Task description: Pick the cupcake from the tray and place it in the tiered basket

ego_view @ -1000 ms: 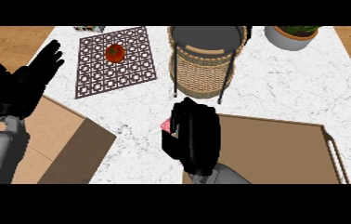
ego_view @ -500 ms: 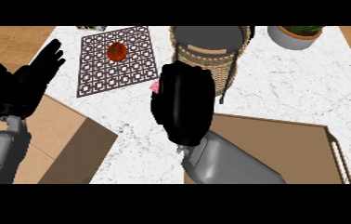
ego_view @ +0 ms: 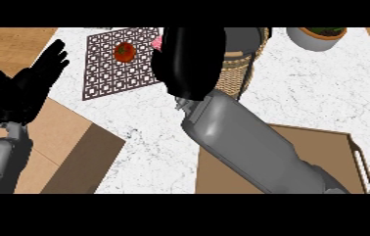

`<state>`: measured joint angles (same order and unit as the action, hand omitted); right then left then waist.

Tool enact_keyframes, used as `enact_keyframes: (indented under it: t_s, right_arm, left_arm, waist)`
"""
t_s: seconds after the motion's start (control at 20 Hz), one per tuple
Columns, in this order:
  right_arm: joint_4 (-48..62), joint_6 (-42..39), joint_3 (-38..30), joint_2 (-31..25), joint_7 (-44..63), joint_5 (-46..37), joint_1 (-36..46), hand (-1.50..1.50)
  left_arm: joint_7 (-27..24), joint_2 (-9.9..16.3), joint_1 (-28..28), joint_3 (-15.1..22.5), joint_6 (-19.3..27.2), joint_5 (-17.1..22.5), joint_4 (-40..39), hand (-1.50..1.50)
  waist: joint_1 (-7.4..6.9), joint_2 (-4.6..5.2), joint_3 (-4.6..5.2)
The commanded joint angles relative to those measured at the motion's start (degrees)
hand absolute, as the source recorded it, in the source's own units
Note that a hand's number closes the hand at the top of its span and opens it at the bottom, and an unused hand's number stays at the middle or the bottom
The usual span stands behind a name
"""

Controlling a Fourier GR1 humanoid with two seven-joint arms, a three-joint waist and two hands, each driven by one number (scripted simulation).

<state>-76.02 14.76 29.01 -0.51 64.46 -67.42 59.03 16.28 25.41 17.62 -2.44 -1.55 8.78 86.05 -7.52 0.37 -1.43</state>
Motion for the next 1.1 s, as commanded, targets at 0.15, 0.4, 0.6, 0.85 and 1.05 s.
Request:
enact_keyframes:
  t_s: [0.15,0.4,0.6,0.85,1.05]
  right_arm:
    - [7.2,7.9,-6.2,0.5,3.3,4.4,6.4,1.5]
    - [12.3,8.4,-13.0,0.5,-1.9,7.1,11.2,1.5]
    - [22.5,-2.7,-6.7,-4.5,-5.9,-0.3,12.2,1.5]
    - [29.5,-8.6,-6.7,-5.4,-9.4,-0.4,19.0,1.5]
    - [33.5,-13.1,-6.0,-6.1,-14.3,0.2,22.2,1.5]
  left_arm:
    - [0.2,-3.3,-8.4,2.3,-0.3,-0.5,-5.8,0.0]
    - [-1.4,-2.9,-10.4,1.1,-0.7,-0.5,-5.8,0.0]
    - [1.4,-1.8,-8.3,0.6,-0.3,-0.6,-4.5,0.0]
    - [-0.4,-3.3,-11.5,0.9,-0.1,-1.4,-3.7,0.0]
    - [1.5,-3.5,-11.4,0.5,0.7,-1.4,-3.5,0.0]
  waist:
    - [0.01,1.61,1.7]
    - [0.84,1.53,1.71]
    - [1.67,1.59,2.3]
    - [1.31,1.21,1.98]
    - [2.47,0.92,1.76]
